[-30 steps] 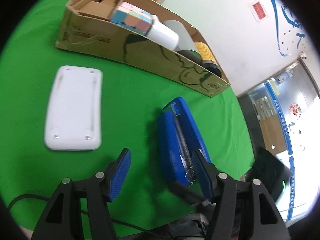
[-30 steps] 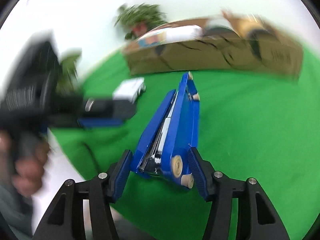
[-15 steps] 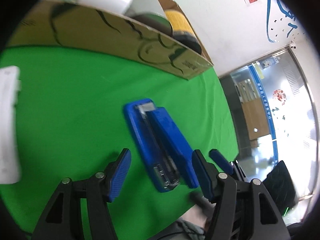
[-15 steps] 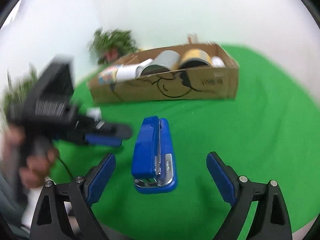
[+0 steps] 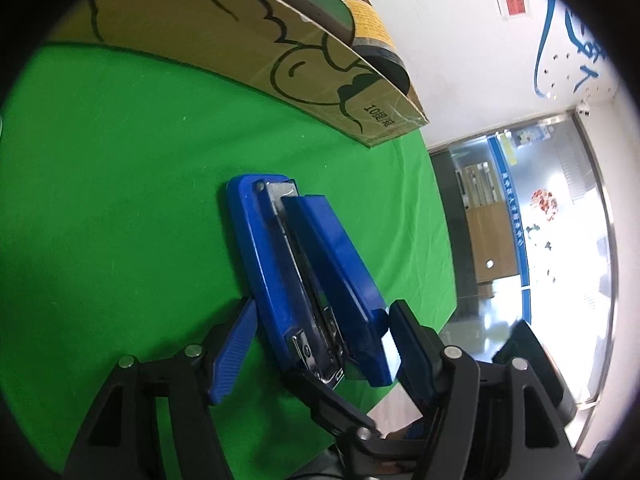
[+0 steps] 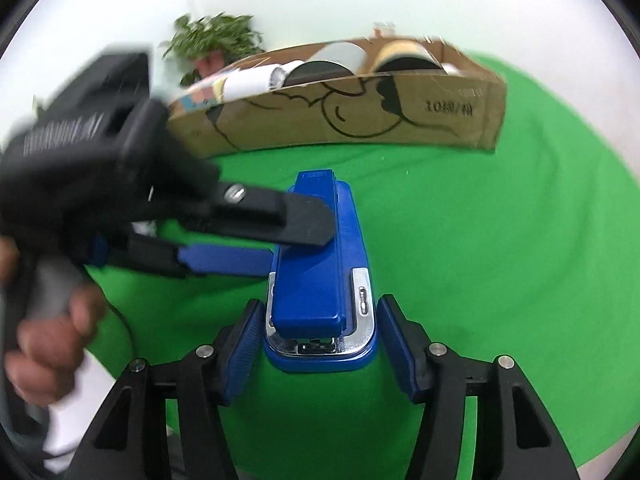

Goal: Organize rigid objects
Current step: 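Lift the stapler with both grippers and carry it over the box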

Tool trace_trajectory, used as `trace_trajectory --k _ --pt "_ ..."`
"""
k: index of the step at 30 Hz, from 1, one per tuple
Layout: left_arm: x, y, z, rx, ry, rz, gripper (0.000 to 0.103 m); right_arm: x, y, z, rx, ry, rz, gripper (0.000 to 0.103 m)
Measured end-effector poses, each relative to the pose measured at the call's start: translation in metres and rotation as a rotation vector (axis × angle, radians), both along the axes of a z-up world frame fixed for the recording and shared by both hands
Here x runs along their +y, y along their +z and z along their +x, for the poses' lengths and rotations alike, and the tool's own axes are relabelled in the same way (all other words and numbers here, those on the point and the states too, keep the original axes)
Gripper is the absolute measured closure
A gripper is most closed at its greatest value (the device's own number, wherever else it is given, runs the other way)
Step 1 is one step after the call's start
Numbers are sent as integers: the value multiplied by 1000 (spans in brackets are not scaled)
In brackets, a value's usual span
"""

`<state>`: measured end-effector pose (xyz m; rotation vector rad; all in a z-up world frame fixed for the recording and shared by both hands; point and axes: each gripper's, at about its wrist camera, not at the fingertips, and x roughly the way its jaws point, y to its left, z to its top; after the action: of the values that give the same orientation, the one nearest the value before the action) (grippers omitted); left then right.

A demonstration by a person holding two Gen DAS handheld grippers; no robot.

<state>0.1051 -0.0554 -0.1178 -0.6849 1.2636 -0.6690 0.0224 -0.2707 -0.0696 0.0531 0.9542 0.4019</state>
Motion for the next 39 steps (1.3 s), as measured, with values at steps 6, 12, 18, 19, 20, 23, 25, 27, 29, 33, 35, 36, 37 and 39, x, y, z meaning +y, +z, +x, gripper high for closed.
trace_trajectory --k 6,12,18,19,20,23,25,27,29,33,35,36,37,39 --pt "-2 9 -1 -37 -7 28 42 0 0 11 105 -22 156 48" --pt "20 41 -1 -128 18 37 45 21 19 17 33 10 142 50" --pt "53 96 20 -240 44 39 48 52 65 40 -73 47 150 50" --pt "60 107 26 -259 47 41 48 60 73 48 -89 51 148 50" --pt "64 116 32 -277 47 44 48 66 82 54 -109 57 144 50" --pt "80 144 56 -326 47 53 50 84 110 76 -157 70 140 50" --pt "92 160 78 -340 48 62 52 97 126 96 -167 72 137 50" --pt "98 170 97 -349 43 78 52 110 138 117 -167 80 138 50" --pt "107 178 121 -350 43 97 55 121 148 138 -168 86 133 57" --pt "131 170 175 -258 51 30 55 149 163 190 -125 108 122 57" --pt "142 155 197 -216 54 34 55 158 158 213 -96 111 116 57" --pt "146 149 205 -199 57 28 55 163 153 228 -60 110 118 57" --pt "150 141 212 -176 63 17 55 167 148 237 -40 108 116 57" --pt "160 122 227 -128 67 -4 55 177 137 258 -1 110 99 58"
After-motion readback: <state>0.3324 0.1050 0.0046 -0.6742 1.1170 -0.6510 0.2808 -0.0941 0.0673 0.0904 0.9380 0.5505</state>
